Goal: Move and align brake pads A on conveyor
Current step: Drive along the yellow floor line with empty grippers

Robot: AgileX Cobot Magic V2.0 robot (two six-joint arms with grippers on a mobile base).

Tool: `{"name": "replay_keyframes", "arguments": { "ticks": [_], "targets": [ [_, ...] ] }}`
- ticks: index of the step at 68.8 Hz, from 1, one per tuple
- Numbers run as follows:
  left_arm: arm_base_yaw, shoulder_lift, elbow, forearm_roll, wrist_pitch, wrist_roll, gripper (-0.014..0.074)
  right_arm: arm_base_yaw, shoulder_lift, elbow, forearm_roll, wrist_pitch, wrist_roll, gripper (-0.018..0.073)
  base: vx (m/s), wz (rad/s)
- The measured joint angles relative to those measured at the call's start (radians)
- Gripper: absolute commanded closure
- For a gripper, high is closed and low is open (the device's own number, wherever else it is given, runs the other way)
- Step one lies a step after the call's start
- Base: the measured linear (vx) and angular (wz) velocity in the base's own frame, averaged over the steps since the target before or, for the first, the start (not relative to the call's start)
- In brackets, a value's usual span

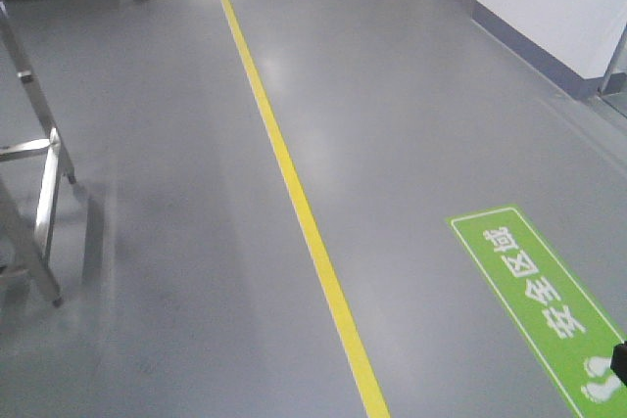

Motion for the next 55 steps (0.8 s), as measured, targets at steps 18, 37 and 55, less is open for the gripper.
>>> {"name": "replay_keyframes", "arguments": {
  "ticks": [18,37,55],
  "targets": [
    [0.000,0.000,0.000,0.000,0.000,0.000,0.0603,0.000,0.000,0.000,0.000,0.000,0.000,0.0569,0.60,-0.02],
    [0.000,0.000,0.000,0.000,0.000,0.000,0.0603,0.000,0.000,0.000,0.000,0.000,0.000,0.0569,0.63,0.07],
    [0.000,0.000,0.000,0.000,0.000,0.000,0.0603,0.000,0.000,0.000,0.000,0.000,0.000,0.0569,0.63,0.10]
  ]
}}
